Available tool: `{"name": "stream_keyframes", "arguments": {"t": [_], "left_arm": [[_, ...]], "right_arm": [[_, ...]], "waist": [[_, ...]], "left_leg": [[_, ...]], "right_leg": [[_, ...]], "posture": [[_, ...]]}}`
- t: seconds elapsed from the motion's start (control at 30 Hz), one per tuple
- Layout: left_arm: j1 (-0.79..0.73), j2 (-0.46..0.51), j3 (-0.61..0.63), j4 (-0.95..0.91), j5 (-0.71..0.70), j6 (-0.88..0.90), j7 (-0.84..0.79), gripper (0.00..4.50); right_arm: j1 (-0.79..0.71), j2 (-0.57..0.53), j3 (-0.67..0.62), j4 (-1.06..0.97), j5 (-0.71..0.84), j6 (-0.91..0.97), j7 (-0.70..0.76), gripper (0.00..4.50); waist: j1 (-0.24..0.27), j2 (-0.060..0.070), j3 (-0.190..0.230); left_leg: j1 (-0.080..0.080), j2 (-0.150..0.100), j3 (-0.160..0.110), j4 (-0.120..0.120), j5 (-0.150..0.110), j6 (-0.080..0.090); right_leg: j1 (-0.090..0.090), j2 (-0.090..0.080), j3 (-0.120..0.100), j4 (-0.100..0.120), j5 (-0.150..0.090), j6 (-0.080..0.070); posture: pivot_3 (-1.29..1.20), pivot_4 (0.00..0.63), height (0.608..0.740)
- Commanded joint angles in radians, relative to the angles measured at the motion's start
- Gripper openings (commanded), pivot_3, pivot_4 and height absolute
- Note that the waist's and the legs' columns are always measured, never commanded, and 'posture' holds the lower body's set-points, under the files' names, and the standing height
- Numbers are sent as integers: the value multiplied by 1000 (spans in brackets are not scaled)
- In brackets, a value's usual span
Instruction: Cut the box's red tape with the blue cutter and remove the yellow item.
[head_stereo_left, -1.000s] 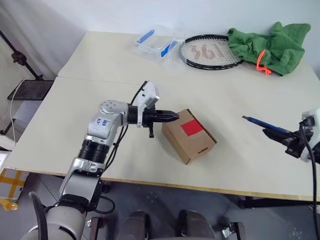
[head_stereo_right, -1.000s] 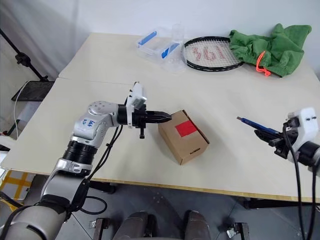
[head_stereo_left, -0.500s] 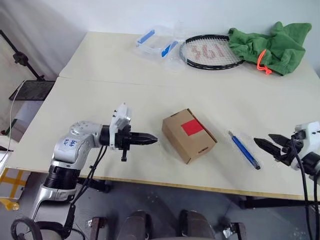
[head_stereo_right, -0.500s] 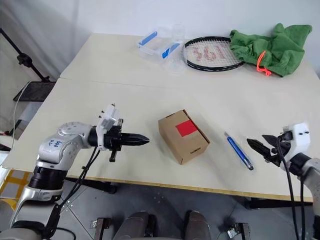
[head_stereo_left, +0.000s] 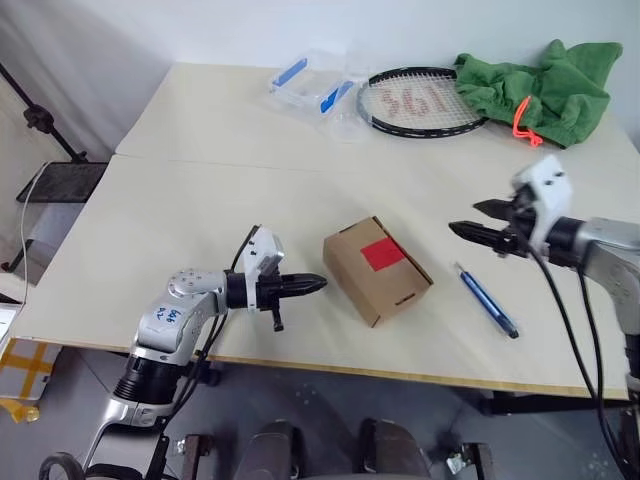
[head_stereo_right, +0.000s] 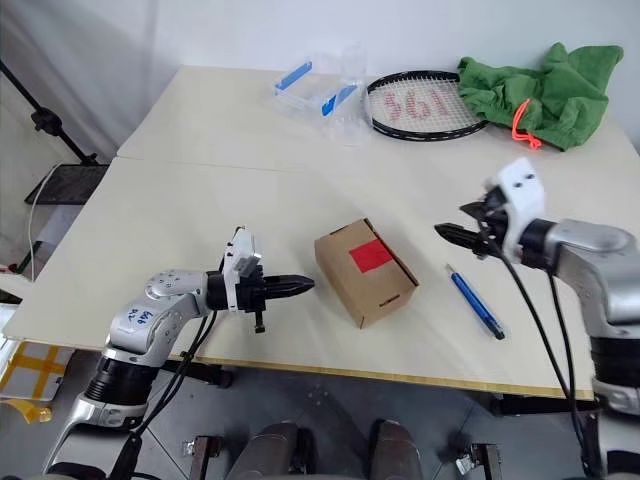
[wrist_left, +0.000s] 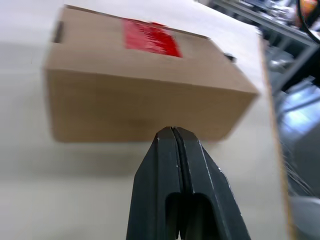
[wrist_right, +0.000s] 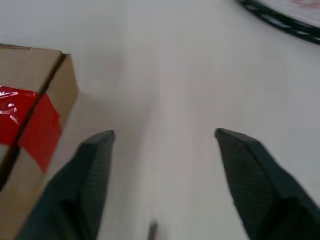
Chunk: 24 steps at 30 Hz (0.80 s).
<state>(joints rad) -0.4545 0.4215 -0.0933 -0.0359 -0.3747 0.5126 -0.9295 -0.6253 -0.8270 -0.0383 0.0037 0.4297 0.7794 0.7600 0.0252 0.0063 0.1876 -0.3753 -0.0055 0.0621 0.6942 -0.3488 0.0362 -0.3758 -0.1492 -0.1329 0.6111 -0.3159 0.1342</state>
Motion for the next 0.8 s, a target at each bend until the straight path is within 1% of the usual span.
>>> {"name": "stream_keyframes", "arguments": {"t": [0.03, 0.13, 0.2, 0.27, 0.37, 0.5, 0.57, 0.73, 0.8], "left_arm": [[-7, -20, 2, -7, 20, -35, 45, 0], [1, -40, -19, -1, 42, -56, 69, 0], [0, -54, -27, 0, 49, -64, 82, 0], [-9, -70, -40, 11, 62, -82, 90, 0], [-26, -88, -60, 30, 77, -97, 92, 0], [-48, -94, -61, 49, 85, -105, 90, 0], [-58, -87, -56, 53, 81, -93, 82, 0], [-76, -32, -52, 40, 57, -69, 10, 0], [-82, 7, -57, 33, 47, -47, -38, 0]], "right_arm": [[-55, 34, 37, 61, -39, -33, 14, 1805], [-90, 67, 127, 108, -91, -44, 48, 718], [-98, 61, 199, 106, -121, -12, 86, 26], [-97, 53, 231, 78, -122, 25, 121, 26], [-99, 46, 233, 21, -93, 97, 150, 26], [-81, 36, 232, -108, -42, 196, 185, 26], [-76, 45, 234, -172, -18, 263, 175, 26], [-45, 69, 234, -334, 49, 398, 159, 26], [-31, 91, 240, -388, 66, 442, 135, 26]], "waist": [[1, 0, 0], [1, 0, 0], [-1, 0, 0], [-1, 0, 0], [-1, 0, 0], [-2, 0, 0], [-1, 0, 0], [-2, 0, 0], [-2, 0, 0]], "left_leg": [[0, 0, 0, 0, 0, 0], [-1, -1, 0, 0, -1, 1], [-1, -1, 0, 0, -1, 1], [-1, 0, 0, 0, -1, 1], [-1, 0, 0, 1, -1, 1], [-1, 0, 0, 1, -1, 1], [-1, 0, 0, 1, -1, 1], [-1, 0, -1, 1, -1, 1], [-1, 0, -1, 1, -1, 1]], "right_leg": [[0, 0, 0, 0, 0, 0], [0, 0, -1, -1, 0, 0], [0, 0, -1, -1, 0, 1], [0, 0, -1, -1, 0, 0], [0, 0, 0, 0, 0, 1], [0, 0, 0, 0, 0, 1], [0, 0, 0, 0, 0, 1], [-1, 0, -1, 0, 0, 1], [-1, 0, 0, 0, 0, 1]], "posture": [[0, 150, 740], [0, 150, 740], [0, 150, 740], [0, 150, 740], [0, 150, 740], [0, 150, 740], [0, 150, 740], [0, 150, 740], [0, 150, 740]]}}
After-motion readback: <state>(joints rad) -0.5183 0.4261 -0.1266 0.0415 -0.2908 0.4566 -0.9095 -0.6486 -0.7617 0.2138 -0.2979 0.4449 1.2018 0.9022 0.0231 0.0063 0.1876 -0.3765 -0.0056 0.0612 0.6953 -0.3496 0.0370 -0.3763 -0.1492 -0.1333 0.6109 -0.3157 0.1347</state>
